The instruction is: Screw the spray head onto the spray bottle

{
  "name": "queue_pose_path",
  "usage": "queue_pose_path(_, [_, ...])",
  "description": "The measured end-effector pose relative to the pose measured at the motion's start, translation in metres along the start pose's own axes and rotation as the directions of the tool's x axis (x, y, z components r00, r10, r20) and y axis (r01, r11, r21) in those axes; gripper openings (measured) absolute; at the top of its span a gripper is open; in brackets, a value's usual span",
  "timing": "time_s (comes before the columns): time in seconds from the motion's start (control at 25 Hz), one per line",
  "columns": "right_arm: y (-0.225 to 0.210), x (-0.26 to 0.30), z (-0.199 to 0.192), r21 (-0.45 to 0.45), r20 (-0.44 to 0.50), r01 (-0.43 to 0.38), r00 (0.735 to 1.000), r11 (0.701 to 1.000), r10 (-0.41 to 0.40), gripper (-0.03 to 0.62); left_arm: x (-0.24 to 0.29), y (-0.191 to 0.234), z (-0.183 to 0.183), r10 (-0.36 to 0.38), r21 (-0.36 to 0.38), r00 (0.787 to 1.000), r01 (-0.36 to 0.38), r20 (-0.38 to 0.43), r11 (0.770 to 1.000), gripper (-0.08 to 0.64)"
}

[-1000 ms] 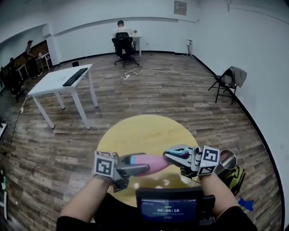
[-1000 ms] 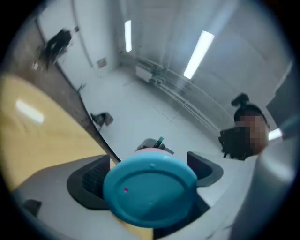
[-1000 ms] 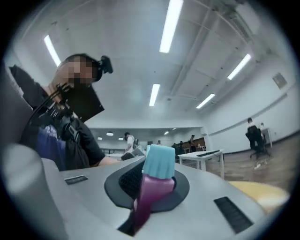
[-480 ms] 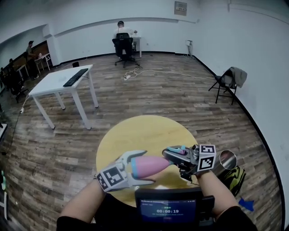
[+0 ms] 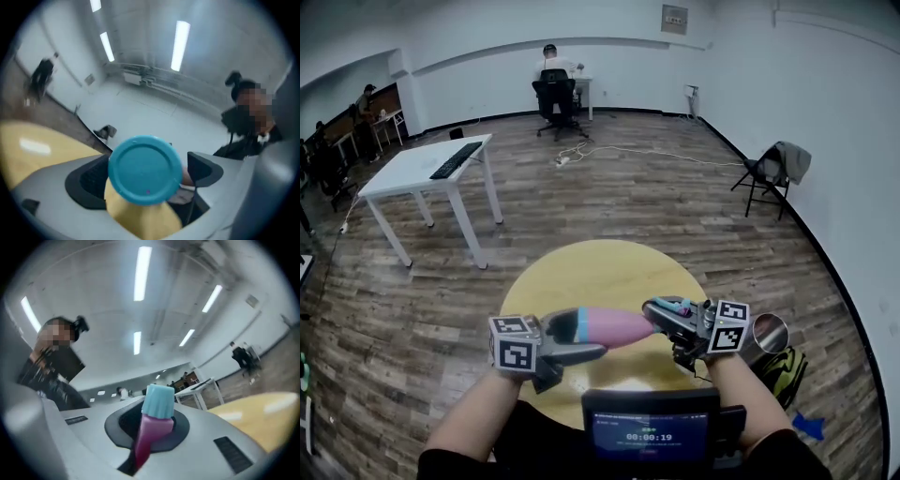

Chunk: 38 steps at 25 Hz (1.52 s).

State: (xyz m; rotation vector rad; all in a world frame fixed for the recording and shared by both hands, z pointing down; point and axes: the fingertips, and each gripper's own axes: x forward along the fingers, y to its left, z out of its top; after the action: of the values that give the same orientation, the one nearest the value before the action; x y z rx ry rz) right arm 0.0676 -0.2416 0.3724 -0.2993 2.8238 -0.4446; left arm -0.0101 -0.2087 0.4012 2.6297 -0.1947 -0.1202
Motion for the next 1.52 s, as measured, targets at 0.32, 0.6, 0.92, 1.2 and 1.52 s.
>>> queue_pose_path(0.32, [-0.009, 0.011, -0.030, 0.283, -0.094, 0.002, 0.995, 0.959, 0.026, 0.015, 0.011, 0.010, -0.045, 0.372, 0.770, 0.903, -0.078, -0.215, 0.634, 0.549])
queue_pose_path(0.6, [0.055, 0.014, -0.013, -0.166, -0.172, -0.123, 0.981, 0.978, 0.094, 0.014, 0.018, -0.025, -0.069, 0.023, 0.410, 0.943, 0.123, -0.333, 0.904, 0.527])
queue_pose_path(0.92, [0.093, 0.013, -0.006, -0.424, -0.206, -0.246, 0.963, 0.872, 0.171, 0.015, 0.012, -0.030, -0.012, -0.262, -0.426, 0.963, 0.264, 0.066, 0.865, 0.531])
queue_pose_path(1.2, [0.004, -0.018, 0.016, 0.135, 0.108, -0.048, 0.994, 0.990, 0.034, 0.015, -0.012, -0.027, 0.007, 0.143, 0.428, 0.989, -0.109, -0.048, 0.897, 0.547])
queue_pose_path(1.52, [0.041, 0.018, -0.012, 0.042, -0.100, -0.105, 0.989, 0.994, 0.109, 0.015, 0.019, -0.041, -0.047, 0.137, 0.667, 0.964, 0.051, -0.227, 0.744, 0.537])
